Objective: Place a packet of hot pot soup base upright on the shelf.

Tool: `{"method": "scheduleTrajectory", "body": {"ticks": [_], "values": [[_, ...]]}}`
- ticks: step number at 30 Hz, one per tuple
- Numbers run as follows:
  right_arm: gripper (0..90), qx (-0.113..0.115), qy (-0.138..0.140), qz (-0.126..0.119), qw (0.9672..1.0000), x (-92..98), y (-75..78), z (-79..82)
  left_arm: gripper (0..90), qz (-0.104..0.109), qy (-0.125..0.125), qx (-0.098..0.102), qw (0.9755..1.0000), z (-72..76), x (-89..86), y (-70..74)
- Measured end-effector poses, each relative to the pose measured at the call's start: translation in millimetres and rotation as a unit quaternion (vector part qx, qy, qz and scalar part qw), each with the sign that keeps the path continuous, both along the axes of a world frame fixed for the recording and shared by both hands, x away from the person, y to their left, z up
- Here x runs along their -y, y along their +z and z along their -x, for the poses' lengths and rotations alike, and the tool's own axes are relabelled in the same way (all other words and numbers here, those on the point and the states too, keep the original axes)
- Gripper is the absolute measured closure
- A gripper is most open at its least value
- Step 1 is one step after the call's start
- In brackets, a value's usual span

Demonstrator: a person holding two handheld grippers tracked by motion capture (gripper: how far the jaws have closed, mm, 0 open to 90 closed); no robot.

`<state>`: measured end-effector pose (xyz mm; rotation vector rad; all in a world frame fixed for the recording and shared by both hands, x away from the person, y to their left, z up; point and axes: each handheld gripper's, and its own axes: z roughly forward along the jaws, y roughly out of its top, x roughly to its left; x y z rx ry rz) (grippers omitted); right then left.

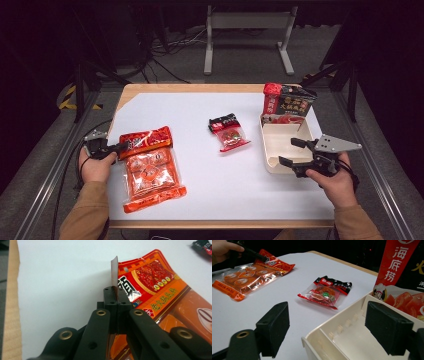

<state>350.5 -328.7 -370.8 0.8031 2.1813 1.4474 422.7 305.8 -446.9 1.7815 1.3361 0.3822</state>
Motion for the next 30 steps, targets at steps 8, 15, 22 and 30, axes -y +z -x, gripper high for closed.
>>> {"method": "scheduleTrajectory", "body": {"ticks": [8,15,22,30], "values": [[29.9,0.006,0.009,0.008,0.9999,0.2,1.4,1.5,90.0,0.034,0.000,0.022,0.9992,6.8,-1.7,15.8],[38.1,0.012,0.017,0.010,0.9997,1.0,2.7,2.1,90.0,0.060,-0.008,0.053,0.9968,14.7,-0.5,33.7],[42.2,0.018,0.021,0.008,0.9996,0.5,3.6,2.9,90.0,0.075,-0.016,0.075,0.9942,21.9,2.6,49.6],[44.2,0.034,0.015,-0.008,0.9993,1.4,6.1,4.4,90.0,0.080,-0.044,0.121,0.9885,37.3,14.2,82.3]]}}
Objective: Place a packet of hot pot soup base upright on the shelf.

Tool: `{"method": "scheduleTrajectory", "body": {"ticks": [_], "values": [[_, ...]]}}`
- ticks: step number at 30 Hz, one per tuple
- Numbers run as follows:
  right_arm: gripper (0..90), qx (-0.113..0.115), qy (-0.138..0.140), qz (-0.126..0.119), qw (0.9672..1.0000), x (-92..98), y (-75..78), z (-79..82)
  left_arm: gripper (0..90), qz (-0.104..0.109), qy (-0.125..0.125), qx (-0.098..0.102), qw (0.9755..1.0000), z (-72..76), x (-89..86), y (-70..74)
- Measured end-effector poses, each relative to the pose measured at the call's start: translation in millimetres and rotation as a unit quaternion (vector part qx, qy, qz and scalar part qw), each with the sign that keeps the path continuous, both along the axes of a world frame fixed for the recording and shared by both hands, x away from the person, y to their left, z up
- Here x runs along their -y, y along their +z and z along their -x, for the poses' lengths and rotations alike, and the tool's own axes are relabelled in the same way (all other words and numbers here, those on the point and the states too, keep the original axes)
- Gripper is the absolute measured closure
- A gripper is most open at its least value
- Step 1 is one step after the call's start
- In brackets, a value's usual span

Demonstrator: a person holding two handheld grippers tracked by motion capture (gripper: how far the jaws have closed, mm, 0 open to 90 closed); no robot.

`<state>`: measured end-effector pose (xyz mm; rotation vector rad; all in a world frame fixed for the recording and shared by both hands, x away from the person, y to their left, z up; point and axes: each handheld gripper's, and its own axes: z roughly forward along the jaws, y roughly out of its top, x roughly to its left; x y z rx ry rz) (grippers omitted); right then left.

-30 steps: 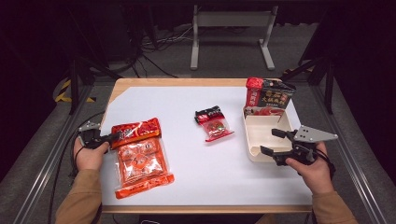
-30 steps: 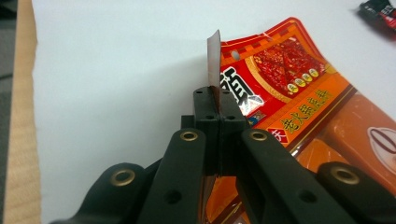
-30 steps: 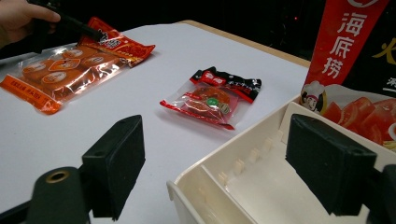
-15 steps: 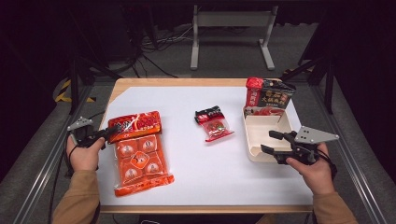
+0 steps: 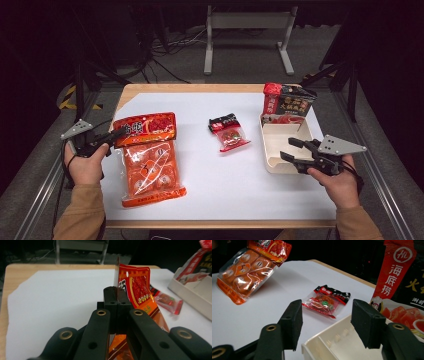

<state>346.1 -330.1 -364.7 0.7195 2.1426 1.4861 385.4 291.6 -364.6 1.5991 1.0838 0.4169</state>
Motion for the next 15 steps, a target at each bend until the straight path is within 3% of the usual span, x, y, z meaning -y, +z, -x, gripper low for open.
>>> {"method": "scheduleTrajectory", "body": {"ticks": [6,8,15], "values": [[42.3,-0.028,0.001,0.002,0.9996,-2.7,1.0,0.6,90.0,0.010,-0.022,0.025,0.9994,9.4,6.5,16.7],[40.9,-0.043,-0.012,0.004,0.9990,-4.2,2.1,1.9,90.0,0.013,-0.031,0.033,0.9989,14.1,10.4,23.4],[40.0,-0.038,-0.010,0.009,0.9992,-6.7,4.7,3.3,90.0,-0.006,-0.051,0.060,0.9969,24.7,21.5,39.6]]}}
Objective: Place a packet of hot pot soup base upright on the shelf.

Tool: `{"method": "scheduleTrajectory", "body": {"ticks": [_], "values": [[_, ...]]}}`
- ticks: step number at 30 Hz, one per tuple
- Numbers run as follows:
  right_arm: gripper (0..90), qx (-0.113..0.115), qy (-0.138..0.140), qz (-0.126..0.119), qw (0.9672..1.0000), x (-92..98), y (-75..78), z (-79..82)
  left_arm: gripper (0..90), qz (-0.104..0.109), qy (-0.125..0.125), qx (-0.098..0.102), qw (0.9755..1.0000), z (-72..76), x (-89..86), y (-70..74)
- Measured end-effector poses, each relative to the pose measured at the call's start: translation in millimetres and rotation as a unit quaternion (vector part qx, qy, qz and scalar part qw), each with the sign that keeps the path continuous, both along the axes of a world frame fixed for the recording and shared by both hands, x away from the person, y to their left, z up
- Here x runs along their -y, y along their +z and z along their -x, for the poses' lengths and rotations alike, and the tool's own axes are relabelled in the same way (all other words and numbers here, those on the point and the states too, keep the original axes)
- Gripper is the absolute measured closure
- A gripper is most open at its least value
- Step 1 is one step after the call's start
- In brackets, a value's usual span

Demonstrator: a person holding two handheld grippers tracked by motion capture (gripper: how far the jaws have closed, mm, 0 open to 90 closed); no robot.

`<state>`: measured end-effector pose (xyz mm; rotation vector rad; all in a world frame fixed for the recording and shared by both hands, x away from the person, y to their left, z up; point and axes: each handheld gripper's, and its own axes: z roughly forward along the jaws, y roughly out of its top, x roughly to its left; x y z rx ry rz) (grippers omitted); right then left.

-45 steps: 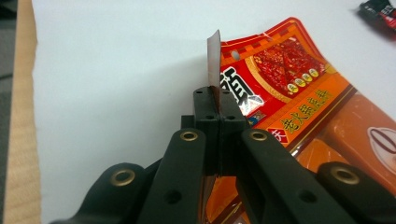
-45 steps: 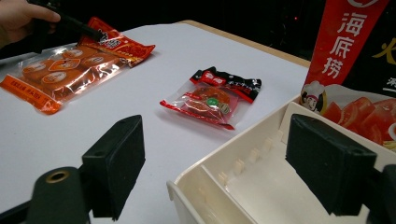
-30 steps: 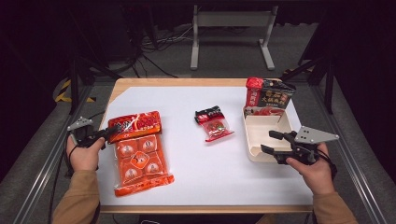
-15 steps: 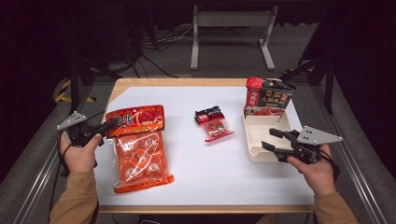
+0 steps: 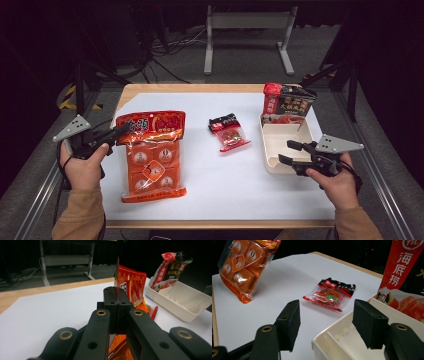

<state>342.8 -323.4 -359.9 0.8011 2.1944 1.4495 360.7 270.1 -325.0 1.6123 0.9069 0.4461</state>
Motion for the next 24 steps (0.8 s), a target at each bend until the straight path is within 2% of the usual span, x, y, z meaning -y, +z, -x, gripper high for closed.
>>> {"method": "scheduleTrajectory", "body": {"ticks": [6,10,18,24], "values": [[40.0,0.013,0.010,0.003,0.9999,-4.5,5.1,2.9,90.0,-0.003,-0.020,0.021,0.9996,11.0,10.2,14.3],[39.8,0.015,0.014,0.001,0.9998,-5.8,7.2,4.2,90.0,-0.013,-0.037,0.037,0.9986,22.5,20.4,27.0],[38.9,0.013,0.022,-0.001,0.9997,-8.1,8.0,4.7,90.0,-0.010,-0.067,0.066,0.9955,39.3,33.5,42.7],[37.6,0.012,0.032,-0.001,0.9994,-13.7,9.3,5.2,90.0,-0.020,-0.093,0.093,0.9912,55.6,47.2,55.2]]}}
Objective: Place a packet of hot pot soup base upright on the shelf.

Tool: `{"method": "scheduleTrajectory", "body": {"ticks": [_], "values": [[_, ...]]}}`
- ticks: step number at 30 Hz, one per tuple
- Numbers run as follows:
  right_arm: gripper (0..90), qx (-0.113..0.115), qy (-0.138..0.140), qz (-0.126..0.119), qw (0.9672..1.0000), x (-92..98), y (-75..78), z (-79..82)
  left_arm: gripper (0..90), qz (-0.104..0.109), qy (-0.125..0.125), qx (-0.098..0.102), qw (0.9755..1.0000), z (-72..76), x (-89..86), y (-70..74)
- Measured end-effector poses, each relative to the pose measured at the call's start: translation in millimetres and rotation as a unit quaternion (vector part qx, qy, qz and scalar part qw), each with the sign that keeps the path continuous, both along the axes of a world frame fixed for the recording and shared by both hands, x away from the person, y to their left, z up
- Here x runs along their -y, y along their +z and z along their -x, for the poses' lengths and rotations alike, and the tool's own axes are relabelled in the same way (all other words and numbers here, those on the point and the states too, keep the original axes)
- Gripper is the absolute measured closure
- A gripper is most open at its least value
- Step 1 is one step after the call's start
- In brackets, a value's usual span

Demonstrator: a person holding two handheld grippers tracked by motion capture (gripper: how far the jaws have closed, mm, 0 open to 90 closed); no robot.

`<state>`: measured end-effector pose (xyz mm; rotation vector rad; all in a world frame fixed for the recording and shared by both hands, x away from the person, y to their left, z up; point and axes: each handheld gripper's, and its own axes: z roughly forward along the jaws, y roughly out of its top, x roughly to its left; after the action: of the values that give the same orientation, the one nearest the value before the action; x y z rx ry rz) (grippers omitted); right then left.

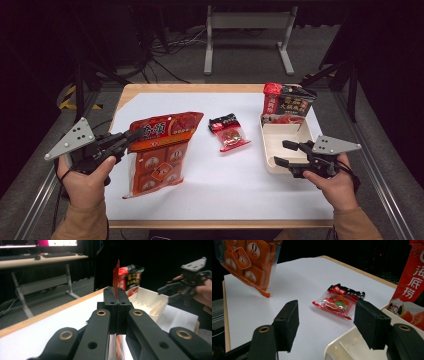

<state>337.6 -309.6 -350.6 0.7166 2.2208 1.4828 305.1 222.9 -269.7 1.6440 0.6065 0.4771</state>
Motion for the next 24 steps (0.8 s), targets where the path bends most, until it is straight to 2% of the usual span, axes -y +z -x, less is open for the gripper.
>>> {"method": "scheduleTrajectory", "body": {"ticks": [5,12,20,24], "values": [[37.6,0.003,0.006,-0.003,1.0000,-2.4,3.1,0.0,90.0,-0.001,-0.006,0.011,0.9999,3.3,5.2,3.2],[37.6,0.001,0.026,-0.003,0.9997,-11.0,7.0,-4.4,90.0,0.008,-0.012,0.007,0.9999,0.0,8.8,2.3],[36.8,-0.001,0.058,-0.009,0.9983,-33.3,9.6,-9.5,90.0,0.019,-0.039,0.017,0.9989,0.4,20.8,9.7],[36.4,-0.001,0.074,-0.012,0.9972,-44.0,11.8,-11.3,90.0,0.016,-0.057,0.020,0.9980,-1.7,32.6,12.1]]}}
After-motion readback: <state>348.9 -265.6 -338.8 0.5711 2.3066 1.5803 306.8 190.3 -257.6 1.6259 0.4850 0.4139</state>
